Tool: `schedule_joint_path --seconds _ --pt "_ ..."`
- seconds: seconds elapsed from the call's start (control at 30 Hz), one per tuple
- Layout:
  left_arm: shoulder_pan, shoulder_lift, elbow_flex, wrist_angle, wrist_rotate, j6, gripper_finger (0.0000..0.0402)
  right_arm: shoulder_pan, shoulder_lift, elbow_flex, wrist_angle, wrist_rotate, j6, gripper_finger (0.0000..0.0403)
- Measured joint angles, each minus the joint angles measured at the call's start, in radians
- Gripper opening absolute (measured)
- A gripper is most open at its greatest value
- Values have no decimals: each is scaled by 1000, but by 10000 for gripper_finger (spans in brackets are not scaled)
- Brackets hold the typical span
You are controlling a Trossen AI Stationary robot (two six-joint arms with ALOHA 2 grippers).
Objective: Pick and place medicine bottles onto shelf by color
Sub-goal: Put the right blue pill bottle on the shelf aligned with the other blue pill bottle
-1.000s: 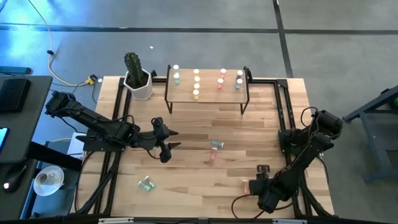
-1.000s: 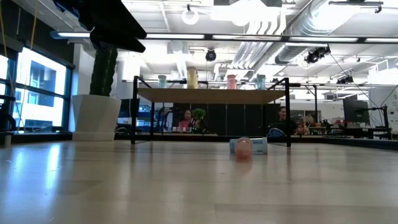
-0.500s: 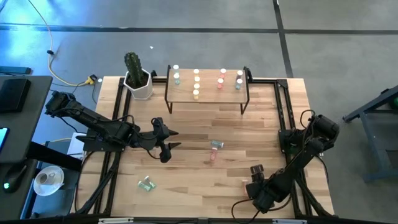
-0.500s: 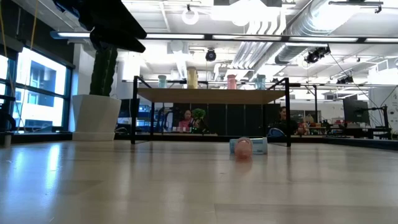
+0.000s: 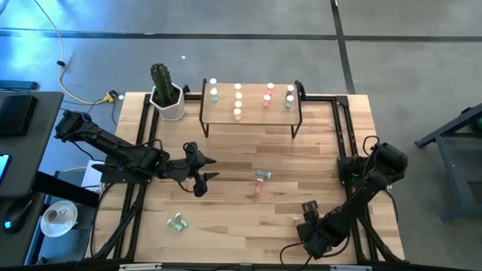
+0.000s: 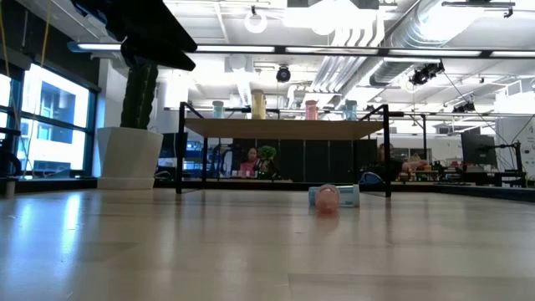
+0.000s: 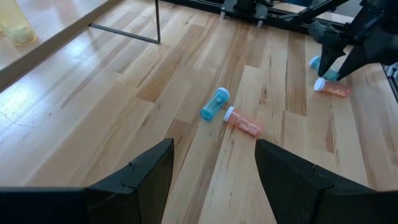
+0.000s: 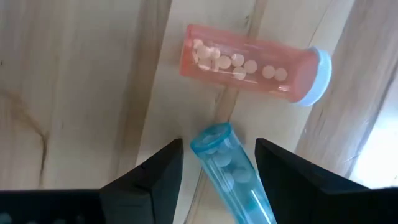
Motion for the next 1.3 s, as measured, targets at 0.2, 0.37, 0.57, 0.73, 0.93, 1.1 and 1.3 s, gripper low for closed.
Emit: schedule_joint_path --seconds 0.2,0.37,0.57,0.73,0.93,1.1,1.3 --pt "0 0 0 0 0 -1 216 0 -1 0 1 -4 1 175" --pt "0 0 0 0 0 0 216 0 -1 0 5 -9 10 131" --pt "0 0 0 0 0 0 216 0 -1 0 0 -7 61 90" --pt "0 0 0 0 0 -1 216 0 -1 0 0 -4 141 82" --pt "0 0 0 0 0 -2 216 4 -1 7 -9 -6 221 85" --pt "0 0 0 0 0 -1 216 5 -1 71 -78 16 229 85" --pt "0 0 0 0 0 1 216 5 -1 170 -179 147 236 85"
